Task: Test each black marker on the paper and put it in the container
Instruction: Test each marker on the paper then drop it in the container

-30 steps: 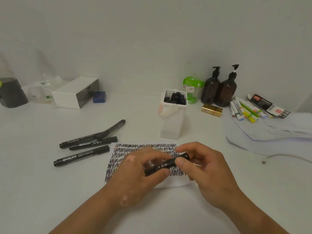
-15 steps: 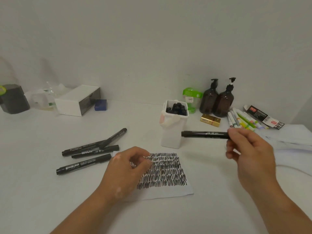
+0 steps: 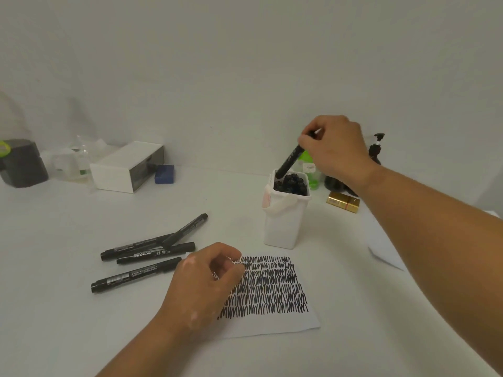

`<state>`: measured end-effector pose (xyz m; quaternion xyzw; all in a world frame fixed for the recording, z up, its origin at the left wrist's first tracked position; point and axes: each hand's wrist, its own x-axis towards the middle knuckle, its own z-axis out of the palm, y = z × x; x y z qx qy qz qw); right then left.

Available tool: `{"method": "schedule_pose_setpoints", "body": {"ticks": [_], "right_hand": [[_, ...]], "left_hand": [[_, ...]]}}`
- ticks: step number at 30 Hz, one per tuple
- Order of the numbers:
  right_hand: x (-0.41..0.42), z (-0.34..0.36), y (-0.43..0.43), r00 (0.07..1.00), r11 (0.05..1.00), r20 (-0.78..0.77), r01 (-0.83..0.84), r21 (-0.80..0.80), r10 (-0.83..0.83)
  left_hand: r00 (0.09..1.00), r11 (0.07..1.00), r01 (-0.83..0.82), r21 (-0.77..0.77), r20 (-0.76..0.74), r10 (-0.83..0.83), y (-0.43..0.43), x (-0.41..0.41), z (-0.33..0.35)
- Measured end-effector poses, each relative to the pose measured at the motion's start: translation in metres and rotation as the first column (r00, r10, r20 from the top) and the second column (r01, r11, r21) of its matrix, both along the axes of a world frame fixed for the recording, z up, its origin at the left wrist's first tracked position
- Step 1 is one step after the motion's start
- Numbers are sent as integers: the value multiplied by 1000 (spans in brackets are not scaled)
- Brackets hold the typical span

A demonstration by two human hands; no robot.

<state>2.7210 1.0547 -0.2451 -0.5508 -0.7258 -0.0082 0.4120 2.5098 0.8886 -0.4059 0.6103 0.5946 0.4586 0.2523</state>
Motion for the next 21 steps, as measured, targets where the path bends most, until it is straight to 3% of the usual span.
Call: {"method": "schedule_pose_setpoints", "body": {"ticks": [8,14,21], "right_hand": [[-19,-22,25,919,991,393,67,-117,-15],[-29,-30,33,865,988,499,121,-98,-56],[-29,-40,31,832,965,553,169,-198,-32]], "left_hand": [[1000,1000,6,23,2,-6,0,1,-1],[1000,1000,9,28,-10,-9,0,2,-1],[1000,1000,17,21,-5,-17,0,1,-2]]}}
